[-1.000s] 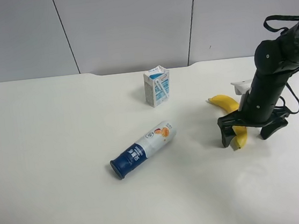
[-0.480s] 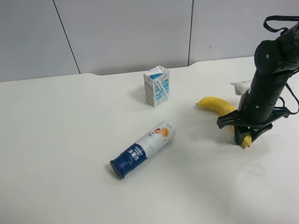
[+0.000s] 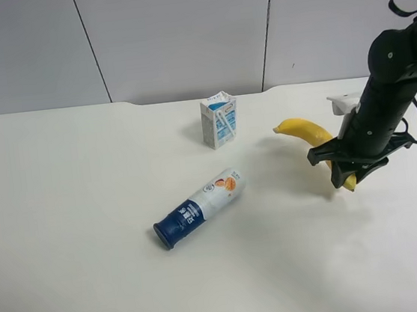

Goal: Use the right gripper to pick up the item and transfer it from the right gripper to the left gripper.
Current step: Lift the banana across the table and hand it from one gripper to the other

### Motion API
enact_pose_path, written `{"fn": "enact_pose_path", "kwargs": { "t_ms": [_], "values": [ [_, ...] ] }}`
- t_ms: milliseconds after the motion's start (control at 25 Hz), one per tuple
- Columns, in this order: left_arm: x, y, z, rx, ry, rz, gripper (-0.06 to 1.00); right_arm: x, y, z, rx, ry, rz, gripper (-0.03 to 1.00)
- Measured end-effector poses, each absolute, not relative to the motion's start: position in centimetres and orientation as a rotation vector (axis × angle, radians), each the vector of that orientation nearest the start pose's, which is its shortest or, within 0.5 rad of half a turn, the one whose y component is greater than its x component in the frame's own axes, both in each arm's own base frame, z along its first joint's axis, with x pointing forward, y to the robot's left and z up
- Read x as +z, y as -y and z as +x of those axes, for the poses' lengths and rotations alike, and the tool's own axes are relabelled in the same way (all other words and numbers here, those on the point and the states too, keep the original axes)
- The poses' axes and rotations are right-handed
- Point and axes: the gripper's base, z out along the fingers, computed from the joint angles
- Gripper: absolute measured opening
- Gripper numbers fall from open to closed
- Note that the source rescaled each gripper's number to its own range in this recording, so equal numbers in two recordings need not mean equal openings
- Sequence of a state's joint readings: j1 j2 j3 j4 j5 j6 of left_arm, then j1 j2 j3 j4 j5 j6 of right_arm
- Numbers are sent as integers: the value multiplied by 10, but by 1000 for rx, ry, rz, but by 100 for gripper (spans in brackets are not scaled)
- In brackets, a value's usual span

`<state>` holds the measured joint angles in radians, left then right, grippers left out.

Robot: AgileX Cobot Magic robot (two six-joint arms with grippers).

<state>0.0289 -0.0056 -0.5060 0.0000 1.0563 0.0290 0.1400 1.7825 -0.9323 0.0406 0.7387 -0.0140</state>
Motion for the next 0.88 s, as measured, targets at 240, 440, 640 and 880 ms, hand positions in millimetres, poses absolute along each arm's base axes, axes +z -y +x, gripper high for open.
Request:
{"fn": "enact_pose_path", "kwargs": {
  "t_ms": [240, 440, 640, 880],
  "values": [
    [279, 0, -6, 37, -2028, 0, 100, 182, -52, 285, 60, -2975, -281, 2],
    [279, 0, -6, 37, -2028, 0, 100, 207, -76, 271, 76, -2895, -454, 2],
    [279, 0, -6, 37, -2028, 0, 100, 219, -100, 256, 91, -2839, -646, 2],
    [279, 0, -6, 37, -2028, 0, 100, 219, -138, 238, 107, -2760, -928, 2]
  ]
}}
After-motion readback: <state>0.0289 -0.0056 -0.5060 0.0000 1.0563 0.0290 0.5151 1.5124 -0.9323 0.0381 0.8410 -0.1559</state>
